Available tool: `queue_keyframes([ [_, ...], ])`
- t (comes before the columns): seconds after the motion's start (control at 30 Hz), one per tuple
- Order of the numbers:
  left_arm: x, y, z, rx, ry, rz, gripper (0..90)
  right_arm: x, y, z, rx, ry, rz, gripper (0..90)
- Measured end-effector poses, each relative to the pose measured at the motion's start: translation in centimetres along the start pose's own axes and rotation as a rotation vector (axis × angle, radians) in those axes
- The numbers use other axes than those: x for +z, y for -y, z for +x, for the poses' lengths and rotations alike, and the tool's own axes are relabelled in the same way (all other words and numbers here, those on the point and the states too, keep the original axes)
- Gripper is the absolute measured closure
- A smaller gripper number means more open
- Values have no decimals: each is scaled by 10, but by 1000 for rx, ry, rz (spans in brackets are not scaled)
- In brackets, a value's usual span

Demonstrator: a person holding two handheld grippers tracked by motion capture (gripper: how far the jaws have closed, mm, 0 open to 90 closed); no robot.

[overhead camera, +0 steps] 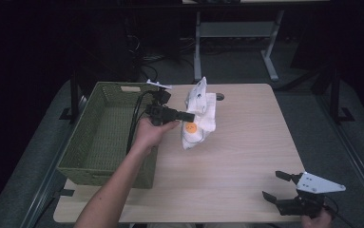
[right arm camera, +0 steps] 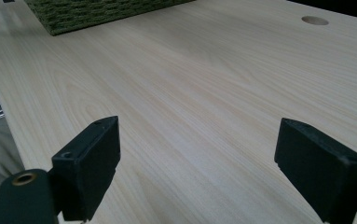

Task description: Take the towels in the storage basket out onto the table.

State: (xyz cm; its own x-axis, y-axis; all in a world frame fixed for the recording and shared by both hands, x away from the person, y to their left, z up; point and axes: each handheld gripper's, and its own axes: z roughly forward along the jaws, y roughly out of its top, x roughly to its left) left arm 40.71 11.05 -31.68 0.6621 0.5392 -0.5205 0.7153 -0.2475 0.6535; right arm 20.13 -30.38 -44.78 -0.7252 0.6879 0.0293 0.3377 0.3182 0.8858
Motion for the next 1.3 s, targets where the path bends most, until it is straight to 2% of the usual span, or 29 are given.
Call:
queue_keyframes([
  [0.5, 35, -2, -2, -12, 6, 22, 743, 1, 1, 0, 5, -7, 5, 138],
  [0.63, 44, -2, -3, -14, 13, 30, 740, 0, 1, 0, 21, -13, -7, 138],
  [0.93, 74, -1, -7, -13, 29, 57, 741, 0, 1, -1, 19, -23, -20, 138],
  [1.17, 92, 1, -8, -25, 21, 69, 740, 0, 1, -1, 15, -26, -23, 138],
  [1.3, 99, 3, -5, -10, -11, 91, 738, -1, 1, -1, 16, -27, -21, 138],
])
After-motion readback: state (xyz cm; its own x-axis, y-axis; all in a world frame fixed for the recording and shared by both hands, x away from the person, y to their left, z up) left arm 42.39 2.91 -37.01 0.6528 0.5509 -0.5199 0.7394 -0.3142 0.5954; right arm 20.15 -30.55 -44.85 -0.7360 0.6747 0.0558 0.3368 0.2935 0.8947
